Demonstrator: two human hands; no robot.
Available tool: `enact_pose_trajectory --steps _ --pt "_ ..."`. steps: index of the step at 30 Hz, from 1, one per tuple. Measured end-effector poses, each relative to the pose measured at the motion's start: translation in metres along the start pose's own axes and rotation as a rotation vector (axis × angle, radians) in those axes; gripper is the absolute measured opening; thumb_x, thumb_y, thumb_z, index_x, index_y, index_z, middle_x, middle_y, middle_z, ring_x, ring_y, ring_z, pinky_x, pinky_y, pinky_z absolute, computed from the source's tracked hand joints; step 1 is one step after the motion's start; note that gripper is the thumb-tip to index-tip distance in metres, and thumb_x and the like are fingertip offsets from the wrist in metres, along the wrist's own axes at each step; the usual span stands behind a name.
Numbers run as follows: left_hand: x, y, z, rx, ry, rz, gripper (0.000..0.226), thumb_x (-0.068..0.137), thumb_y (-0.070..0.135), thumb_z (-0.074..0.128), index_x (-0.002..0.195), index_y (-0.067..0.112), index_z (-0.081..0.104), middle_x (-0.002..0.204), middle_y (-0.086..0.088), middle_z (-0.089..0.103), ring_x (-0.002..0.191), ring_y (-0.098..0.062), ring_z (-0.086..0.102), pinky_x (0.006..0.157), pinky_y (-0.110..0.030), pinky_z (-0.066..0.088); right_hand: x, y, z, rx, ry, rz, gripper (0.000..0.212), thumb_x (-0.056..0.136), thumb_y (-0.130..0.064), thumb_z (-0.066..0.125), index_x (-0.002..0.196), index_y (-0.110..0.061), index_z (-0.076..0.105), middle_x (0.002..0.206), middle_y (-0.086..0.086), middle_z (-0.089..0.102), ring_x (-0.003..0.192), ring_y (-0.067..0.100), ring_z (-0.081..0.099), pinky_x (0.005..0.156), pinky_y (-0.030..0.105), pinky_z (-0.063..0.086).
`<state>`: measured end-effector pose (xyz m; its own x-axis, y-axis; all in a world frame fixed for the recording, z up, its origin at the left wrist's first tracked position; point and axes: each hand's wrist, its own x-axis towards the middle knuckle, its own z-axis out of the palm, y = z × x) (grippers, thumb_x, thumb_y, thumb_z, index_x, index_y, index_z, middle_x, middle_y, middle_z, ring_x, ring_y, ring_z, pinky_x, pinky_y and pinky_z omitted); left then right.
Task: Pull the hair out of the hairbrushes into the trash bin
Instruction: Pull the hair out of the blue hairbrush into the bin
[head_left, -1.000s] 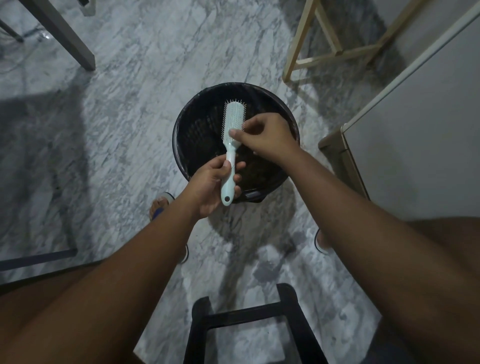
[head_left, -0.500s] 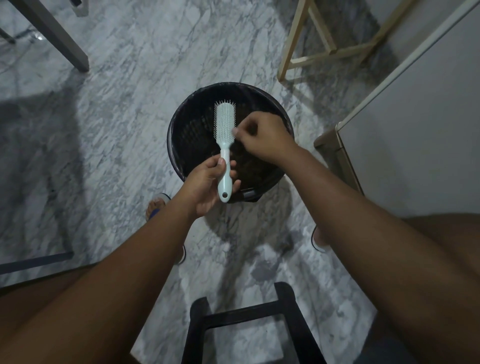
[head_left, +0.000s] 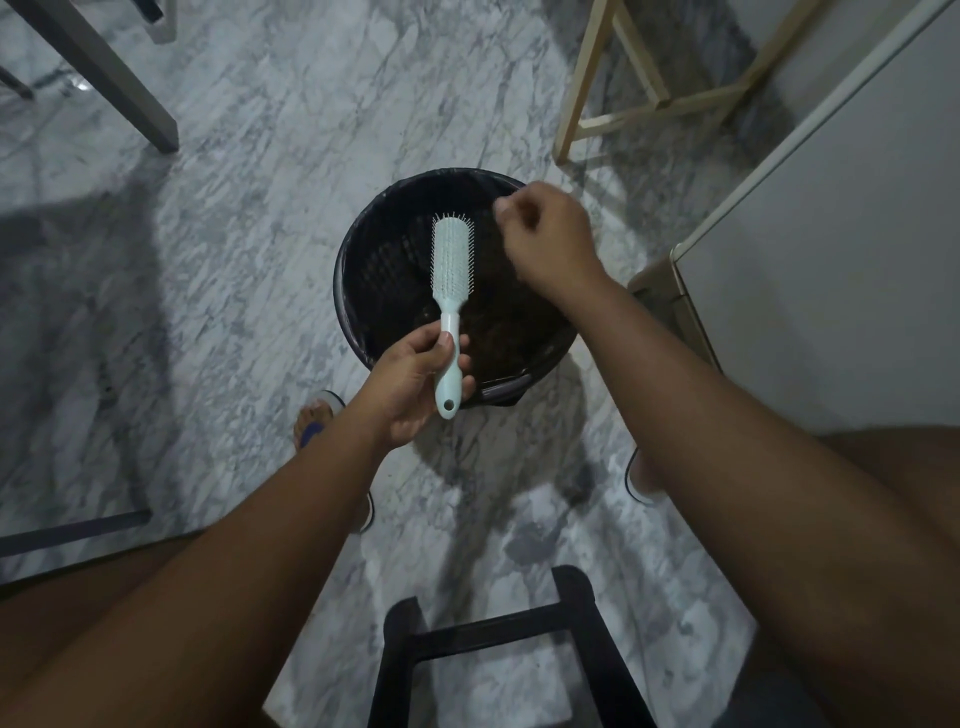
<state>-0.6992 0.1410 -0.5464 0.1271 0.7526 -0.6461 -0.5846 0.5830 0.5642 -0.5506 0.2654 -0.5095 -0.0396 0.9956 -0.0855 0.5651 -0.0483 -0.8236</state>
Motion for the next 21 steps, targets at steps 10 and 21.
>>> enact_pose_trajectory --steps 10,21 --pt "-0.002 0.006 0.008 0.106 -0.078 -0.010 0.032 0.102 0.008 0.046 0.133 0.009 0.051 0.101 -0.004 0.059 0.076 -0.013 0.060 0.074 -0.039 0.057 0.012 -0.015 0.010 -0.152 0.008 -0.038 0.020 0.081 -0.043 0.076 0.088 -0.025 0.074 0.076 -0.011 0.067 0.074 0.005 0.066 0.067 0.024 0.052" --pt "-0.005 0.011 0.001 -0.071 -0.083 -0.007 0.024 0.103 0.010 0.045 0.124 0.006 0.055 0.099 -0.004 0.058 0.074 -0.013 0.058 0.068 -0.034 0.057 0.016 0.009 0.004 0.174 0.080 0.045 0.016 0.095 -0.003 0.055 0.101 -0.007 0.070 0.086 0.005 0.074 0.070 0.010 0.069 0.077 0.024 0.060"
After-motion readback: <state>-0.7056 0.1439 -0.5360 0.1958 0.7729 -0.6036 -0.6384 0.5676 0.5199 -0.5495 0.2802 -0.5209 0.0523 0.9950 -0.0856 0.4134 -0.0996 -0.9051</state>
